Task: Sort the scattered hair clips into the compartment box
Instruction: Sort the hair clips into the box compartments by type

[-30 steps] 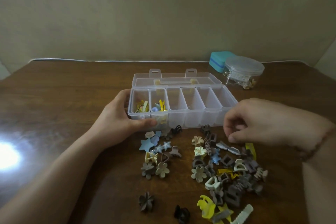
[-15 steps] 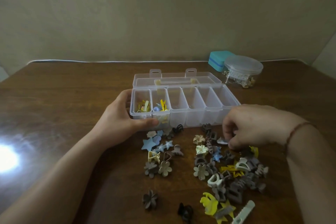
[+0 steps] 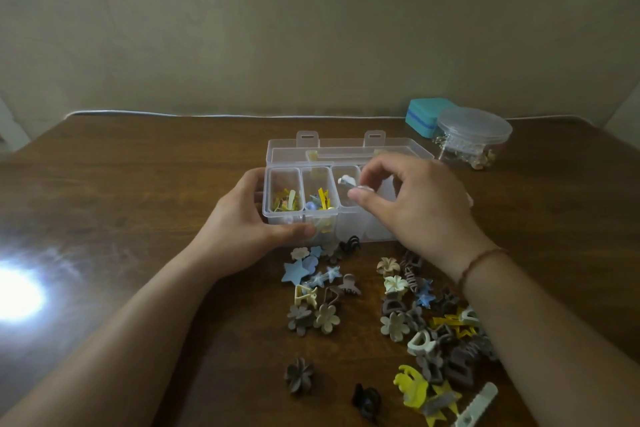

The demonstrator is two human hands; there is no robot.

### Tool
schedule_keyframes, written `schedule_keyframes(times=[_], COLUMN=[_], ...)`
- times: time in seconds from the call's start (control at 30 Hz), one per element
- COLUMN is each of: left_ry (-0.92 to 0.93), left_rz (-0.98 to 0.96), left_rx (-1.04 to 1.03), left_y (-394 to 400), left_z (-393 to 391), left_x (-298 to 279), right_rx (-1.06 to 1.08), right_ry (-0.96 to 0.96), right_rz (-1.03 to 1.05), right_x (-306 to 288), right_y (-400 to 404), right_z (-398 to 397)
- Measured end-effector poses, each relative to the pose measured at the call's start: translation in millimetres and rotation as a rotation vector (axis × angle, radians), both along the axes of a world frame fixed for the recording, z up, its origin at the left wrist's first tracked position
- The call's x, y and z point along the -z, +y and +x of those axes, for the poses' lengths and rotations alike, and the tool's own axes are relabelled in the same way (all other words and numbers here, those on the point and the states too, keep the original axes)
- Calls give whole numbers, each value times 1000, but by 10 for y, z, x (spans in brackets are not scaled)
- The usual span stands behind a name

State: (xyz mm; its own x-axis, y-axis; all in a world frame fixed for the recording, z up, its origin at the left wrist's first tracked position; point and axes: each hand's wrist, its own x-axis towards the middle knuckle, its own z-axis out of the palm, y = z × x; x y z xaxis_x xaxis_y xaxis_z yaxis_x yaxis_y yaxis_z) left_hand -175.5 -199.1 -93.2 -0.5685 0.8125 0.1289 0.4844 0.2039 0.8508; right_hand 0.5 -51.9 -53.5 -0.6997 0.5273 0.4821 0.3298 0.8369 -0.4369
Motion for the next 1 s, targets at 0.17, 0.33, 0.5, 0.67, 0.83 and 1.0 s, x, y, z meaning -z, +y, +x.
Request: schedule_keyframes(times=[0.17, 0.33, 0.5, 0.67, 0.83, 1.0], left_ry=[3, -4, 16, 24, 23, 13], left_rz=[0, -13, -28, -28, -24, -29], left_rx=[-4, -5, -14, -17, -20, -17], left_y=[2, 1, 21, 23, 18, 13], left_z=[13, 24, 29, 19, 35, 36], left_x=[-6, -17, -14, 3, 2, 0], right_rx=[-85, 93, 158, 89, 125, 157], right_ry=[64, 20, -524, -818, -824, -650], right_rz=[-71, -184, -450, -521, -469, -501], right_x=[-119, -491, -306, -97, -44, -55], right_y=[31, 464, 655, 629, 666, 763], right_z=[132, 795, 1191, 1124, 1067, 1176])
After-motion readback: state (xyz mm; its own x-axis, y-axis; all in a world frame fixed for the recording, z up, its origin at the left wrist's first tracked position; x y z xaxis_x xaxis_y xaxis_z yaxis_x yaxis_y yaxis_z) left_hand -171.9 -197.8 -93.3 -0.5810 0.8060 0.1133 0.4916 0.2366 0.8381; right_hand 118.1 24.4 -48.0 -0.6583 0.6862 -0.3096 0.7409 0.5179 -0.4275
